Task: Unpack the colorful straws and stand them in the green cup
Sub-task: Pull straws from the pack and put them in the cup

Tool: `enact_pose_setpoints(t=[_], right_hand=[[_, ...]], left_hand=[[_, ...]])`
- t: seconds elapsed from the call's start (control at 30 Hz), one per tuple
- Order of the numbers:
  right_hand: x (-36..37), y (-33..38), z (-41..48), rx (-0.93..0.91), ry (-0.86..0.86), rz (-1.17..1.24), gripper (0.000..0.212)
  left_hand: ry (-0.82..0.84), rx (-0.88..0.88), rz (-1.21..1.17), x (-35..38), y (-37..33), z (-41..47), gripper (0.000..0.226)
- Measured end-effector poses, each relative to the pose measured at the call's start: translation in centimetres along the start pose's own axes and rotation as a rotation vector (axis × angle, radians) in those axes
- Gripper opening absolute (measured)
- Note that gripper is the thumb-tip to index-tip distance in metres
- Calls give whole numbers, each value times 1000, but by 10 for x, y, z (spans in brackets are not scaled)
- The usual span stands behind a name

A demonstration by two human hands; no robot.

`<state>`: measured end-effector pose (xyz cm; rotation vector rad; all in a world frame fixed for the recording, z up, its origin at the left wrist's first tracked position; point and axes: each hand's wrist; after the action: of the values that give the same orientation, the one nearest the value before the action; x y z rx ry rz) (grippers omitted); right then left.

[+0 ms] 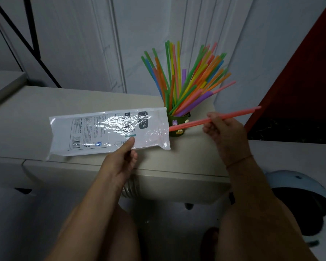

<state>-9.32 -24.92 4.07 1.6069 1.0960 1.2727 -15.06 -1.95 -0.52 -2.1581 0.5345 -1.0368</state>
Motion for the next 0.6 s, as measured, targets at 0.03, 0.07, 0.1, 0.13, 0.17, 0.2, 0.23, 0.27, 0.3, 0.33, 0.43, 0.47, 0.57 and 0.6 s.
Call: enact_pose_setpoints(t=[0.03,0.07,0.1,0.13,0.17,0.2,0.23,0.27,0.3,0.33,0.43,0.47,0.57,0.6], right_hand=[[-3,6,1,-34,-19,-8,10],[-6,11,3,-70,-42,-16,10],[-8,16,4,-107,-65,-23,10],[-10,20,5,-146,-90,-34,11],[-10,23,5,-187,-113,-46,13],[-11,26,6,-228,-133,-60,16],[-10,28,6,-269,-152,-78,17],[-9,30,7,-307,-169,-101,18],[-8,30,8,-339,-185,-129,18],[-6,31,9,-363,-197,-160,19],[4,31,13,-396,-207,-219,16],[7,32,15,-406,-208,-230,14],[15,36,19,-447,-221,-268,14],[16,38,20,-460,-228,-274,15]], left_hand=[[-2,0,2,0,1,0,11],[-2,-1,0,1,1,1,11],[-2,-3,-4,1,1,1,10],[-1,-5,-7,1,1,1,10],[2,-7,-12,1,1,0,10],[4,-7,-17,1,1,0,10],[6,-6,-23,2,1,0,10],[8,-2,-27,2,0,0,11],[10,1,-28,2,0,-1,12],[13,2,-29,3,0,-1,12],[14,0,-29,2,-1,-2,13],[13,1,-29,2,-2,-2,14],[13,5,-43,-1,-3,-2,15],[12,5,-49,-2,-4,-2,16]])
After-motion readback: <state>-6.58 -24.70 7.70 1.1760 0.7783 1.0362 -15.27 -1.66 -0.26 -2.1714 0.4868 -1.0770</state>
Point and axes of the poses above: each hand's wrist, its own z-axis towards the middle knuckle, its own x-axis out of the palm, y = z × x, and after that the axes turned 11 degrees about x, right-handed
